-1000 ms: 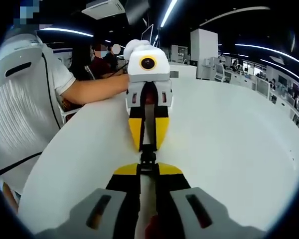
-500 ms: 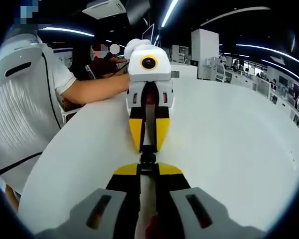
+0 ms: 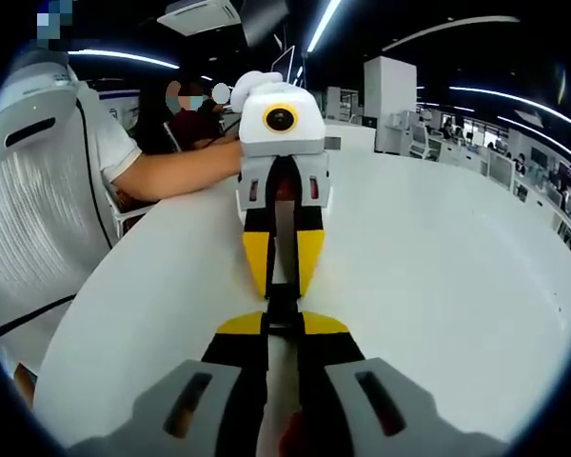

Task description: Snap the two parts of the plastic buckle together until the buckle closes and remains connected.

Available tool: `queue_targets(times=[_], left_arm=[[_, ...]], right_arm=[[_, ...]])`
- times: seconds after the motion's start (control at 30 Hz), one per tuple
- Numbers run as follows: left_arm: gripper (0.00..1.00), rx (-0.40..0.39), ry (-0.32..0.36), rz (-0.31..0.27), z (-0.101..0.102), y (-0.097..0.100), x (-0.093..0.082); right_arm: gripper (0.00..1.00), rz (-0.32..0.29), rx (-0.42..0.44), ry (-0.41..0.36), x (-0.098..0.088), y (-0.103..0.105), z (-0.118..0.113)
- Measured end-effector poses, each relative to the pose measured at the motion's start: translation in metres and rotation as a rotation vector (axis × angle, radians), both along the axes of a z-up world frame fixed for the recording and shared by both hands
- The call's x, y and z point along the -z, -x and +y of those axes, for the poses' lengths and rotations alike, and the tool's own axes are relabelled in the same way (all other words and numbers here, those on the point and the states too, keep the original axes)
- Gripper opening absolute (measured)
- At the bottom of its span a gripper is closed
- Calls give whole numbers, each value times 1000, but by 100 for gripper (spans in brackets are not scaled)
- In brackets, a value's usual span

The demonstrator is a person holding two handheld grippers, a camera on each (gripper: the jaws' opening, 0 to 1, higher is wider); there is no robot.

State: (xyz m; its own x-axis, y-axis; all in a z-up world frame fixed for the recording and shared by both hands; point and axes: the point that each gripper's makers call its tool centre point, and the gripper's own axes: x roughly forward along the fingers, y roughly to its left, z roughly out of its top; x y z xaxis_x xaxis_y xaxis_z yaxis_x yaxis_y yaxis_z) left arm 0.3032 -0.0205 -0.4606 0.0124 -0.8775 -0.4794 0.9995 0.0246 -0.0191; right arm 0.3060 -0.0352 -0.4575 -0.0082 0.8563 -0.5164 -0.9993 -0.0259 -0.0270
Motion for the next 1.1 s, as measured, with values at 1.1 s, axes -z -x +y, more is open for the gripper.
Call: queue_targets(times=[1.1], left_arm=[[12, -47, -1, -25, -5, -2, 0]], right_arm=[[12, 0, 51, -1, 0, 1, 0]])
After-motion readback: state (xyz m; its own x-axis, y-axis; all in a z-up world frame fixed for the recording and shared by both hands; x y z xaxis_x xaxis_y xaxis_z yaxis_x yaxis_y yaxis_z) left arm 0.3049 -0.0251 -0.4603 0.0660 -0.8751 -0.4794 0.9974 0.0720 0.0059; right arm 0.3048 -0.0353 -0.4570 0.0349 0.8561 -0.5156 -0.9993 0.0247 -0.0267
